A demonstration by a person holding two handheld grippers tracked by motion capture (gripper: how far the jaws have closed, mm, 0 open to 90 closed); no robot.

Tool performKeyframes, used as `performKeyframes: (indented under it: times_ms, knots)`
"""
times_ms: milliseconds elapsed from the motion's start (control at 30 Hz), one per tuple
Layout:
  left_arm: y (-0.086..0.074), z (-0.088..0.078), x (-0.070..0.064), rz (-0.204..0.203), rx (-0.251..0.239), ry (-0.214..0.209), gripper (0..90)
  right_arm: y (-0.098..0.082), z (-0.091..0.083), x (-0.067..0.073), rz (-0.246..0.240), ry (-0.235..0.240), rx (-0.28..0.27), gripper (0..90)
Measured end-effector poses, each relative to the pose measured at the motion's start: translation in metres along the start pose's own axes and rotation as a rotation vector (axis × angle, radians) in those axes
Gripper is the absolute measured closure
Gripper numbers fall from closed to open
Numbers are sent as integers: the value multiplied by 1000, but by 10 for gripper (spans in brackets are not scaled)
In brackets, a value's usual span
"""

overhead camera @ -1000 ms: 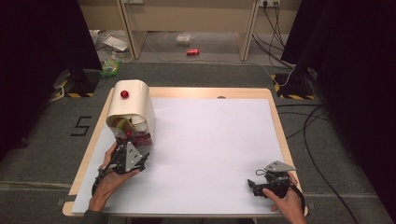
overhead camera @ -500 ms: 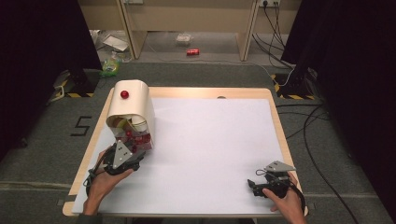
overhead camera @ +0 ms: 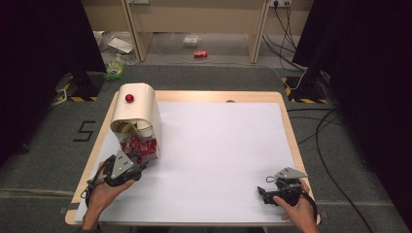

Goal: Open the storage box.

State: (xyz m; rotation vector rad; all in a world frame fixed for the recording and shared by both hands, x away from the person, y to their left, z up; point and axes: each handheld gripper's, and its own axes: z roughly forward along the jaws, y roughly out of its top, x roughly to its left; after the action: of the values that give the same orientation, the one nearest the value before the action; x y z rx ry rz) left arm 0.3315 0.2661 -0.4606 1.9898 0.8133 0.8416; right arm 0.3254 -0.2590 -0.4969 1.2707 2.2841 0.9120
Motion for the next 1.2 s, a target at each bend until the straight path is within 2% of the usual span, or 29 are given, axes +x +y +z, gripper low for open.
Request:
performKeyframes:
  times_ms: [300,433,633,867,1000,1100,1200]
  knots:
    - [-6,-6,-4,6,-18,3,546,0,0,0,-1,-1,0,2]
    - [-7,-9,-4,-1,-24,-11,555,0,0,0,1,0,0,2]
    - [-9,-10,-8,1,-15,-9,555,0,0,0,0,-1,1,2]
    - [-12,-11,-11,6,12,-34,576,0,0,0,-2,-1,0,2]
    - [-17,-11,-17,9,33,-42,594,0,0,0,-1,-1,0,2]
    - [-20,-12,-19,-2,27,-45,606,0,0,0,0,0,1,2]
    - [-21,-14,-19,4,33,-58,623,0,0,0,-2,-1,-1,2]
